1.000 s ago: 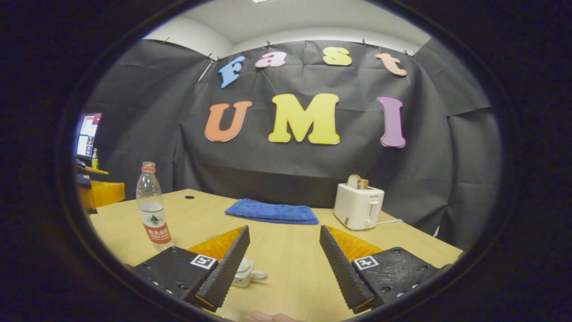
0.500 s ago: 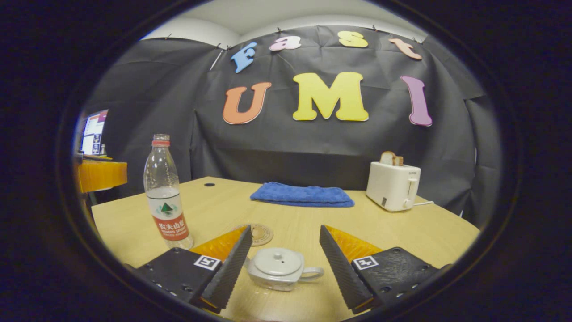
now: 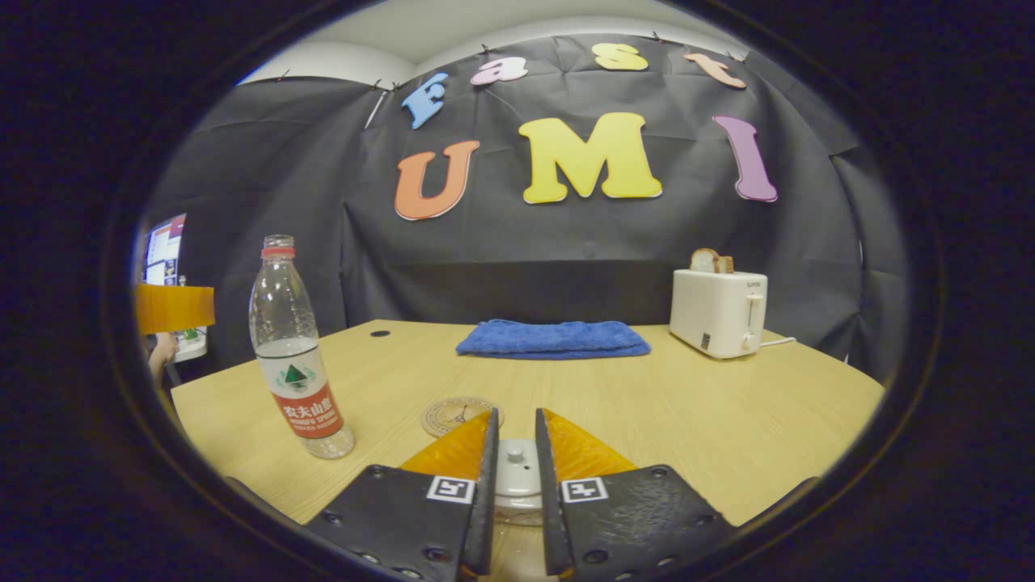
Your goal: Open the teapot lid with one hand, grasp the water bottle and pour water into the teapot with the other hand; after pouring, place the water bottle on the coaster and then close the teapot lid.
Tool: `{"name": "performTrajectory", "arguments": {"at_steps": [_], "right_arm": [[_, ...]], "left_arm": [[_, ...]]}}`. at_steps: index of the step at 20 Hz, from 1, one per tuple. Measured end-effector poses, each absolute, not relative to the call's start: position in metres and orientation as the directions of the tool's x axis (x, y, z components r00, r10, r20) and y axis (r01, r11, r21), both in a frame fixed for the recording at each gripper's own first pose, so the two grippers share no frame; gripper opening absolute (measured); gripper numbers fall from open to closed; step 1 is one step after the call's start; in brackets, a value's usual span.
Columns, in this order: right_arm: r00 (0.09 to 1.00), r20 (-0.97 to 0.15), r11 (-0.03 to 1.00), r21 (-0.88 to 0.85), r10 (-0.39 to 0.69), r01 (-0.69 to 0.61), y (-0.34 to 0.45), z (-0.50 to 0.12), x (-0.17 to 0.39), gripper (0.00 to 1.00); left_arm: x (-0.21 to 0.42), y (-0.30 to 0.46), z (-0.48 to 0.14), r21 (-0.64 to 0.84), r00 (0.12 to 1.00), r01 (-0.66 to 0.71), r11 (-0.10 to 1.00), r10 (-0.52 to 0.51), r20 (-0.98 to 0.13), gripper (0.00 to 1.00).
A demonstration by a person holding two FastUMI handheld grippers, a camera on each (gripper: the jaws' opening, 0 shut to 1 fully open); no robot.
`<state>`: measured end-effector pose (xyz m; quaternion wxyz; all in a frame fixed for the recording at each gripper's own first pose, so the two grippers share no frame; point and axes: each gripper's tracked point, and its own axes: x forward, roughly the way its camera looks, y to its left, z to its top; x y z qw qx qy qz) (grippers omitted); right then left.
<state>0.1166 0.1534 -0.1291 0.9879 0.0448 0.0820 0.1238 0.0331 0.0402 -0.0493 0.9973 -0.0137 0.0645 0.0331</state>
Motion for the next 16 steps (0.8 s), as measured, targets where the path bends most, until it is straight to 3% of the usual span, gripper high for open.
{"name": "performTrajectory", "arguments": {"at_steps": [2, 4, 10, 16], "right_arm": [[0.950, -0.159, 0.961, 0.112, 0.269, -0.254, 0.156, -0.130, 0.116, 0.09], [0.951, -0.160, 0.963, 0.089, 0.266, -0.255, 0.155, -0.129, 0.115, 0.02], [0.946, -0.161, 0.959, 0.079, 0.283, -0.273, 0.156, -0.120, 0.110, 0.01], [0.952, -0.079, 0.954, 0.069, 0.295, -0.290, 0.142, -0.079, 0.091, 0.00]], "left_arm": [[0.034, 0.037, -0.051, -0.037, 0.990, -0.050, 0.998, 0.045, -0.133, 0.99], [0.036, 0.036, -0.051, -0.039, 0.991, -0.044, 0.998, 0.038, -0.130, 0.99], [0.045, 0.031, -0.064, -0.073, 0.990, -0.006, 0.997, -0.004, -0.139, 0.99], [0.059, 0.029, -0.082, -0.066, 0.987, 0.001, 0.998, -0.011, -0.159, 1.00]]}}
